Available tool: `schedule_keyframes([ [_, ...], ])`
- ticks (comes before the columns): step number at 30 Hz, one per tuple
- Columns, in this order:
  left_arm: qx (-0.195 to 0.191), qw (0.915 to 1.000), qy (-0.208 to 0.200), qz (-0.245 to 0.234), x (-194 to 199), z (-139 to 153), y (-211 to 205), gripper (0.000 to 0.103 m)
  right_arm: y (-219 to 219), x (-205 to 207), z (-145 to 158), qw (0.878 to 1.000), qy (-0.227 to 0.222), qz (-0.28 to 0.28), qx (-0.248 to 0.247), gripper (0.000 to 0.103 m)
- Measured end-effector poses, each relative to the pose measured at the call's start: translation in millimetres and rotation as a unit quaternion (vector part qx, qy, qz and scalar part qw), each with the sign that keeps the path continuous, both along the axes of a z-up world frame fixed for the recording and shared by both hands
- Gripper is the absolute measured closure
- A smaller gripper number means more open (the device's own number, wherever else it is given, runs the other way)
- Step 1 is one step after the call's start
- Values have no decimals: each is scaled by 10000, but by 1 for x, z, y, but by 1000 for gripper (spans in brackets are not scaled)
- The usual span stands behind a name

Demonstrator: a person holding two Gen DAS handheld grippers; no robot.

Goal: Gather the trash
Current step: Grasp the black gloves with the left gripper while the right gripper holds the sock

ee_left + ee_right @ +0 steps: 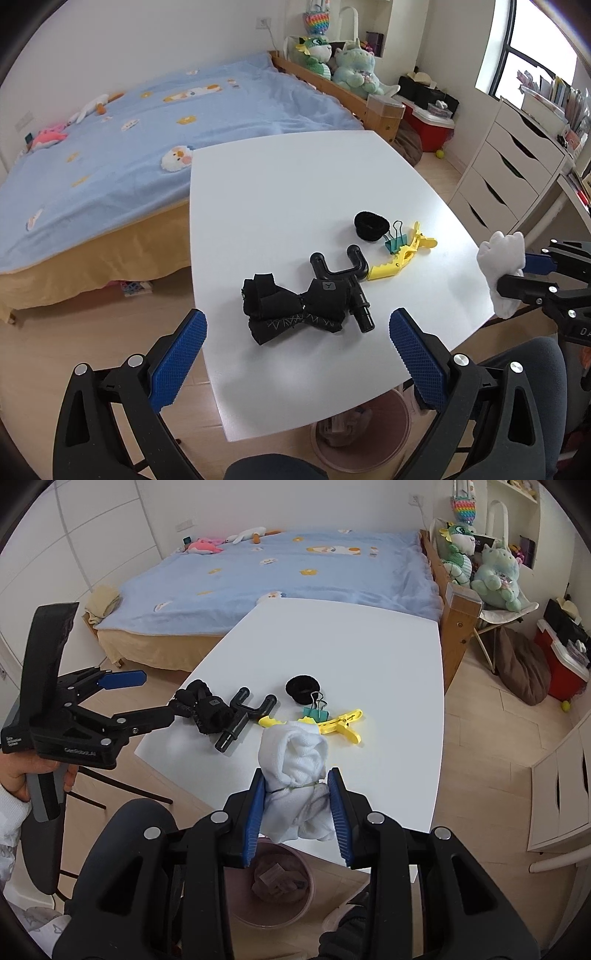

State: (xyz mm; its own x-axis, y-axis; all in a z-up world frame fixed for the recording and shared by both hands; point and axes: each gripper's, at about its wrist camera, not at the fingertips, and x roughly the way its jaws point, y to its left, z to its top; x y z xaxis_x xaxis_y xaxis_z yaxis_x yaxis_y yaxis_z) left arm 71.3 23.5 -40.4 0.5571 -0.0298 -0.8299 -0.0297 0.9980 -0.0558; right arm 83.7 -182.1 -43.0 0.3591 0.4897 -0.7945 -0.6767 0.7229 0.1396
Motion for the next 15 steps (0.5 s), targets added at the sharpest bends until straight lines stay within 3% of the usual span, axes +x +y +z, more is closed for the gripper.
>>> schedule_keyframes([
  [7,-263,9987,432,117,24,-21,7,8,-1,1,-1,10000,13,-24,22,69],
  [15,-211,9965,745,308,40,-43,6,8,-4,3,-3,10000,47,-40,17,69],
])
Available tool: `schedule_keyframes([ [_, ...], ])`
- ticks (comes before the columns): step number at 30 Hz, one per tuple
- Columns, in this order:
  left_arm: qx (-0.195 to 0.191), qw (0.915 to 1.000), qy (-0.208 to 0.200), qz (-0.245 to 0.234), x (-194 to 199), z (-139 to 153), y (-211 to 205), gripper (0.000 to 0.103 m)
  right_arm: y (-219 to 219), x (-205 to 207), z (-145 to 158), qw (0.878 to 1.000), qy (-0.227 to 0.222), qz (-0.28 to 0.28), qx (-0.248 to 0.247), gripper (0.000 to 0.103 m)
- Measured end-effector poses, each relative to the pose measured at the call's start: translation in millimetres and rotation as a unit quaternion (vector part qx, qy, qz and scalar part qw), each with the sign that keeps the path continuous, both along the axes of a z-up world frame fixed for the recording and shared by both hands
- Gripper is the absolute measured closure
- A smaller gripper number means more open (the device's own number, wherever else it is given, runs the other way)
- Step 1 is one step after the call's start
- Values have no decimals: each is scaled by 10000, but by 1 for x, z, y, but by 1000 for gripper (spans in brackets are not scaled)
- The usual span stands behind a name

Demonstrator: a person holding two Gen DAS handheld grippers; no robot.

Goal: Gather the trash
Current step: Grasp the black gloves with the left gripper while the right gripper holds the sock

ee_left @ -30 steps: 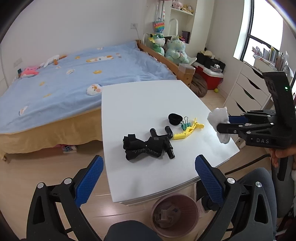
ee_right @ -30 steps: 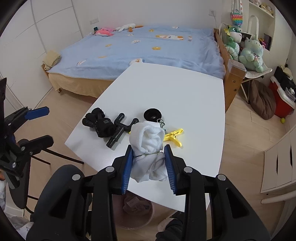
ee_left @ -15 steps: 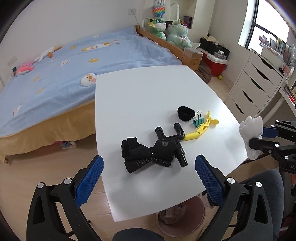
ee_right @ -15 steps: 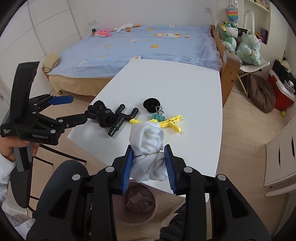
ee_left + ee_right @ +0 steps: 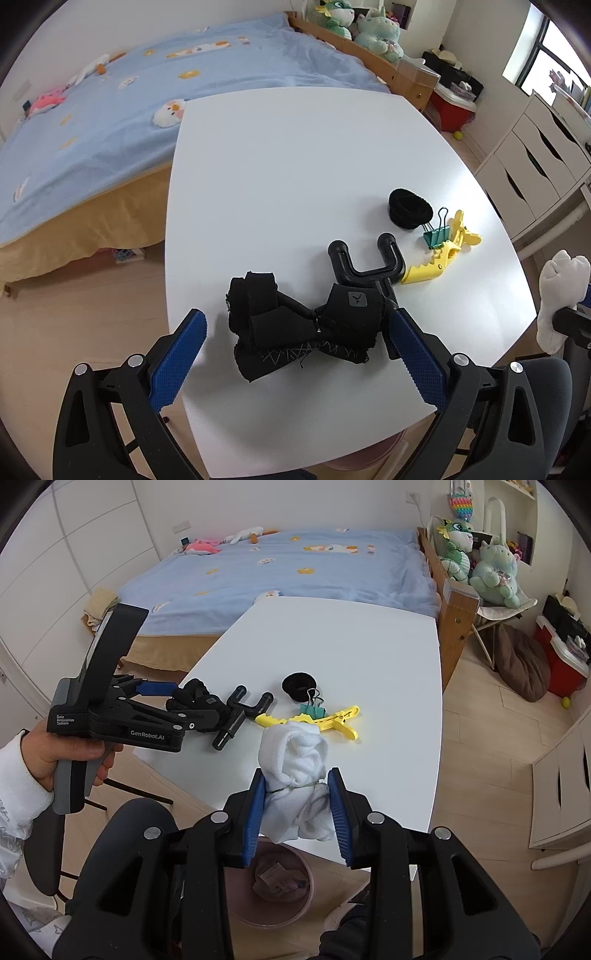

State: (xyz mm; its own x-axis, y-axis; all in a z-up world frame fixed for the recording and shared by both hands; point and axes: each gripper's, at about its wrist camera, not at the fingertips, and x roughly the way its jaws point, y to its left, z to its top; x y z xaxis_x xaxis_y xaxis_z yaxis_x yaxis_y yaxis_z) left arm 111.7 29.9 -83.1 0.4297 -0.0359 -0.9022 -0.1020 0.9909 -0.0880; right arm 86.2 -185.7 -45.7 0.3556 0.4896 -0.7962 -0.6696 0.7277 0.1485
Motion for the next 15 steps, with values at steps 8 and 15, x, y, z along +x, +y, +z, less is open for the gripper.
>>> schedule_keyframes([
  [8,-151,9998,-124,56,1,-3,4,8,2,1,-3,10000,34,2,-9,69],
  [15,-134,9998,-162,-40,-2,-6,2,26,4,0,-6,10000,55,24,-31,69],
])
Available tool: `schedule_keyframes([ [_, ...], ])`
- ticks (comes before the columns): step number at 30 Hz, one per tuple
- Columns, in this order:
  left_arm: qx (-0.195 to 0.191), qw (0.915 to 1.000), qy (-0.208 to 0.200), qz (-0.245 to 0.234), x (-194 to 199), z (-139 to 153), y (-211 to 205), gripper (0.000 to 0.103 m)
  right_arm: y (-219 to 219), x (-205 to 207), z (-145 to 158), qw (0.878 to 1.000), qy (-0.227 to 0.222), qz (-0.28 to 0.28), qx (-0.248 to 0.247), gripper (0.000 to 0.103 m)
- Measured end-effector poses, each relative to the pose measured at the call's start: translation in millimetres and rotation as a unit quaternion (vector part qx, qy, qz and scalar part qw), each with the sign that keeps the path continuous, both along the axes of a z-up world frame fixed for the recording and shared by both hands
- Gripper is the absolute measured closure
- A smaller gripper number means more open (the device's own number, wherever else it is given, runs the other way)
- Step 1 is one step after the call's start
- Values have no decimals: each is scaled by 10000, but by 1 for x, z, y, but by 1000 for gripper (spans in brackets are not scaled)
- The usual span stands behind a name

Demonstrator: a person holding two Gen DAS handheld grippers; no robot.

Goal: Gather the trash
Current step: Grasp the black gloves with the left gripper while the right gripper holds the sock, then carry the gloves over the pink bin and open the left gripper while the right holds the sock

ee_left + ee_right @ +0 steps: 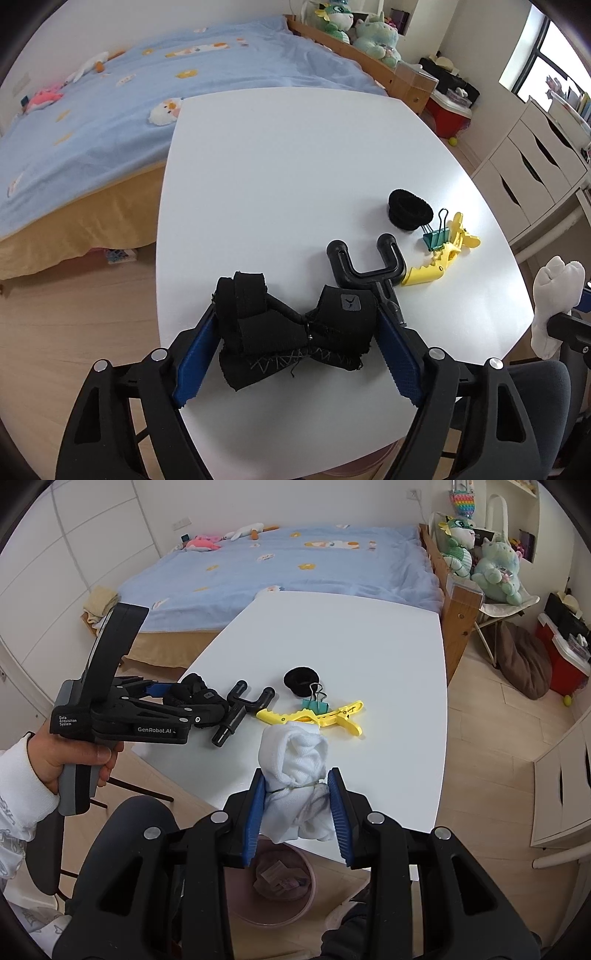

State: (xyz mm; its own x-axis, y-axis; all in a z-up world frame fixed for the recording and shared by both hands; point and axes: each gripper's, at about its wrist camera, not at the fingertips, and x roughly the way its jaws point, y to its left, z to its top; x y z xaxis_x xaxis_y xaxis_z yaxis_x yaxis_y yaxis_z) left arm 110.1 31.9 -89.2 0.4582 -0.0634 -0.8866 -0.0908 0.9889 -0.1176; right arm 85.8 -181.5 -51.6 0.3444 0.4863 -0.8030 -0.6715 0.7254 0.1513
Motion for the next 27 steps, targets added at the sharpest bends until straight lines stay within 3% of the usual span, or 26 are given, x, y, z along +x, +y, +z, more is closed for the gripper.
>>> schedule_keyframes([
  [8,161,9996,-192,-91,-11,10,-1,35,1,0,0,10000,-9,5,25,69],
  [27,430,9913,-999,-739,-68,71,-39,35,-6,-26,21,9995,-247,44,208,69],
])
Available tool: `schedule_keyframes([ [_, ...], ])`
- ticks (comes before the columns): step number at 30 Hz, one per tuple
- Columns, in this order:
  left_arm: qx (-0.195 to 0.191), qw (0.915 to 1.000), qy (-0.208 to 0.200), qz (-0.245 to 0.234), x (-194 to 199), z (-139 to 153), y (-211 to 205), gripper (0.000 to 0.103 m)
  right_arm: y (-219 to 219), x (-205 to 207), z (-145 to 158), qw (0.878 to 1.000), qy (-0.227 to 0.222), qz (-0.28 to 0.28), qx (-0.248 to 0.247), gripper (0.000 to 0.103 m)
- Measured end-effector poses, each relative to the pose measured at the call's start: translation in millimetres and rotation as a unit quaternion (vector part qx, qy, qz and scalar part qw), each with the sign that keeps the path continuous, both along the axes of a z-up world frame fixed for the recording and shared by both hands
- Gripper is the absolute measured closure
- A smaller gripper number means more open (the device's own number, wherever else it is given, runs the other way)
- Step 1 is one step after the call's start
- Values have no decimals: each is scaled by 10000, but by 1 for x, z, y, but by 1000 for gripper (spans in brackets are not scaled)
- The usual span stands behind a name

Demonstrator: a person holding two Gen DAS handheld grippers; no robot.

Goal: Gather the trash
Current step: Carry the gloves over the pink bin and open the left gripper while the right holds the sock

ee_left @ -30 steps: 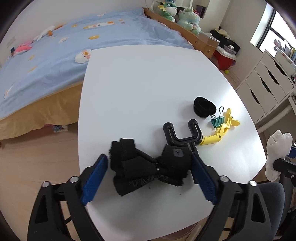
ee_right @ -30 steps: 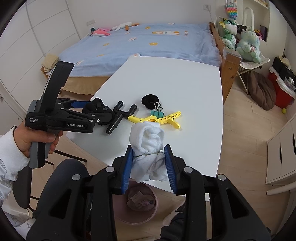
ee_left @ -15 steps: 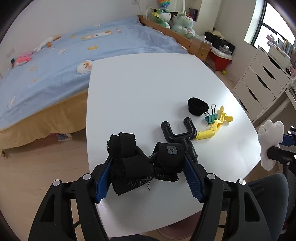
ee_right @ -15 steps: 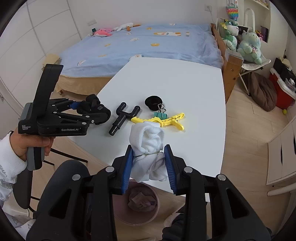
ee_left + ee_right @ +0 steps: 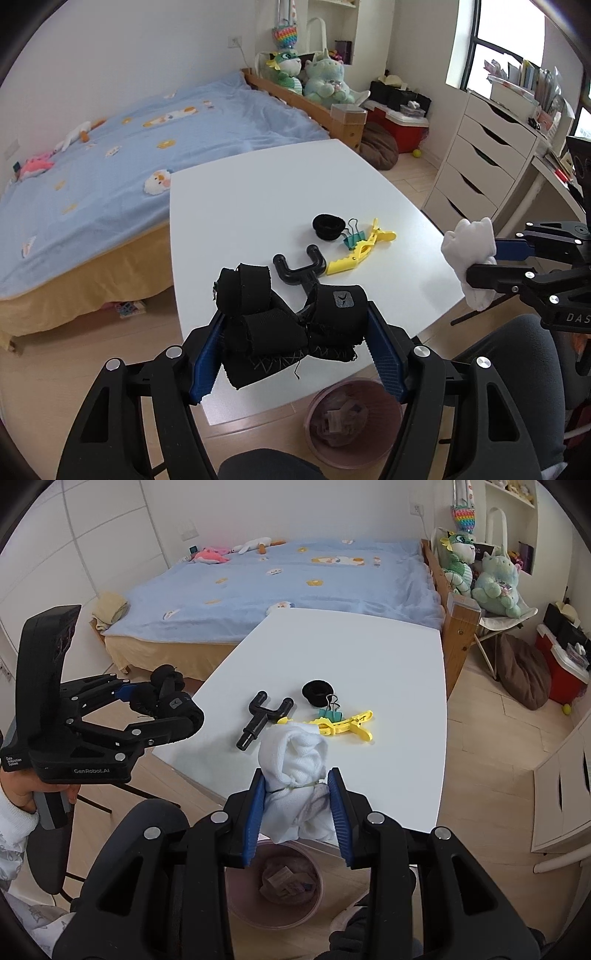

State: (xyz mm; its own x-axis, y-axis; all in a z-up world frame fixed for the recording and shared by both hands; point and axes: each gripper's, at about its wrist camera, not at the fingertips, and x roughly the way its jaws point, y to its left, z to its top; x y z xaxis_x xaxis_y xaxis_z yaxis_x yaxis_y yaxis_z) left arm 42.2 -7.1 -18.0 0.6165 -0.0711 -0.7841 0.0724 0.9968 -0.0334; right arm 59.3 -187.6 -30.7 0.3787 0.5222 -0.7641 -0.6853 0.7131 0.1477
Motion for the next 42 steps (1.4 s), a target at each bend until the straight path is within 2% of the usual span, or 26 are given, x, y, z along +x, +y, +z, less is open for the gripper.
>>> schedule_keyframes([
  [14,-191,9984,-447,-297,-43,34,-21,35,-11,-46,30,9990,-331,214,202,69],
  [33,-360,9969,-303,-632,-75,23,-50,35,-34,-80,32,9990,-315,128,306,69],
  [36,-377,9964,-293,-701,-77,23,-53,31,-35,-83,32,9989,-302,131,320,69],
  [38,-382,9962,-346,-703,-78,23,-53,11,-35,-81,33,9990,-293,135,322,69],
  [42,-353,9968,-358,-615,-78,22,-52,8,-34,-81,32,9990,-287,136,326,69],
])
